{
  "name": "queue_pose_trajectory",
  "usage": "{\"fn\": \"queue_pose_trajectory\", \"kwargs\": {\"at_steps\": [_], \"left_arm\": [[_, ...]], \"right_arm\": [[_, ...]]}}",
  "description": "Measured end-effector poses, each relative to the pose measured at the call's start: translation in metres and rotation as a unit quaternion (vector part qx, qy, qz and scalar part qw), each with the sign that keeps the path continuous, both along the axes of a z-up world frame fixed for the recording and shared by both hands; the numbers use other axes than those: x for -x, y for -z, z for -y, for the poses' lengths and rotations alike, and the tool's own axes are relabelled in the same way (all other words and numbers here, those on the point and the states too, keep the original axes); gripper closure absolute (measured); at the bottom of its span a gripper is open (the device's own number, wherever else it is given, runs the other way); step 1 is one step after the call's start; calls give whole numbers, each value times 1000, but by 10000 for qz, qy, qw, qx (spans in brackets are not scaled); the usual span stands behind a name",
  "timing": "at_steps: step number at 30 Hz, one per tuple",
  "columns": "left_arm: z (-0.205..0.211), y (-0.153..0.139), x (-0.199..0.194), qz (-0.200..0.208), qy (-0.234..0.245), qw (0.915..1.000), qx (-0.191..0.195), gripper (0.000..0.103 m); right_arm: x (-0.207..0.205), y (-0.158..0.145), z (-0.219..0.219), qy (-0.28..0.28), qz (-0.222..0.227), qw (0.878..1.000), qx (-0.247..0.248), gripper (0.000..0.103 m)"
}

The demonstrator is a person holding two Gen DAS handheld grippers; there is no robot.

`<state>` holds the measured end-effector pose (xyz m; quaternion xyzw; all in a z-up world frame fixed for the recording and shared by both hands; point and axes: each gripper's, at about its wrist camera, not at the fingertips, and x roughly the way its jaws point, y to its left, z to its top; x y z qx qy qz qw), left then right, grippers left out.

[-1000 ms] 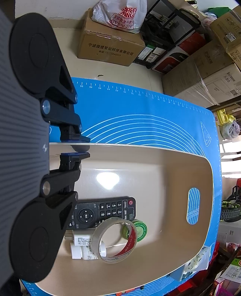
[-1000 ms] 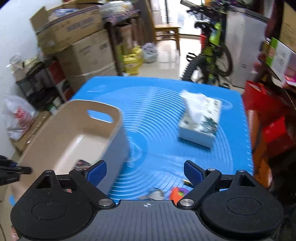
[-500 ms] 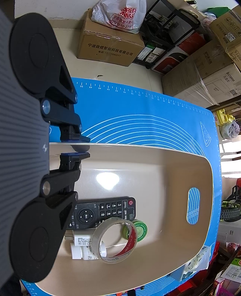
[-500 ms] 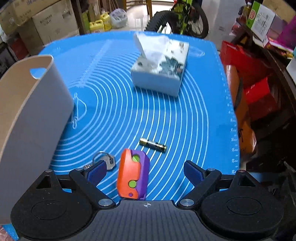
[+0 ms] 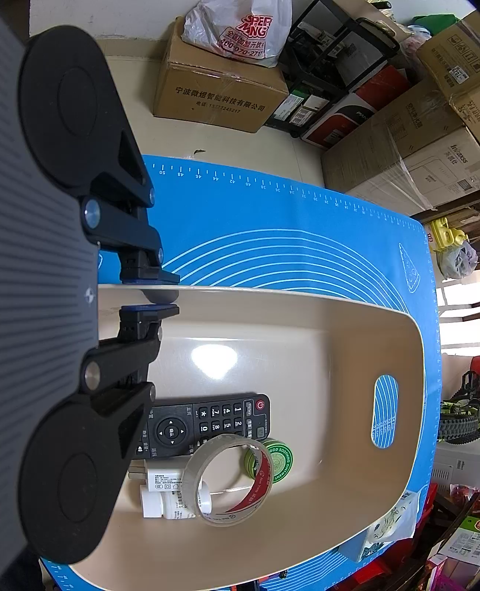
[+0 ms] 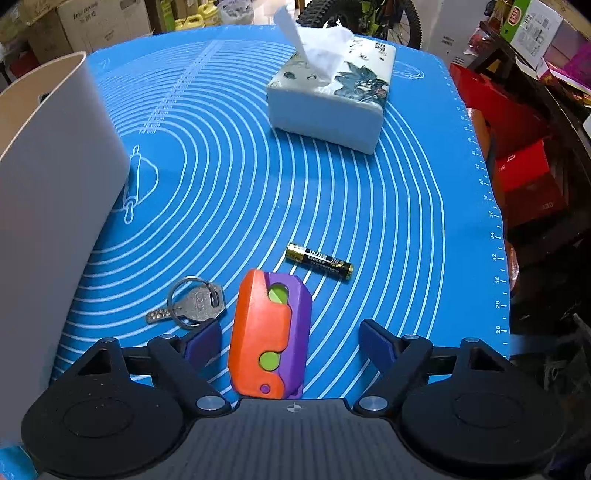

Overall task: Organize rigid objects
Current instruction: 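Grasp the orange-purple toy with the right tool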

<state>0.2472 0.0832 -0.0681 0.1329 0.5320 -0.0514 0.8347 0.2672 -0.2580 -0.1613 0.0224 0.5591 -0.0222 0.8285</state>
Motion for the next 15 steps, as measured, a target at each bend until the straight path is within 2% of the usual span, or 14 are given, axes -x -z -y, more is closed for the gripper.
{"fn": "queue_pose_trajectory", "kwargs": {"at_steps": [4,7,15], "left_arm": [[0,0,0,-2,3,10000,-8,92],[0,0,0,-2,-4,10000,-4,92],[0,0,0,1,11,10000,-13,92]], "right_arm": [[1,-2,1,43,75,10000,-22,31],[0,-7,-2,1,73,10000,-25,54],[1,-17,2,126,-13,9998,-120,54]]}}
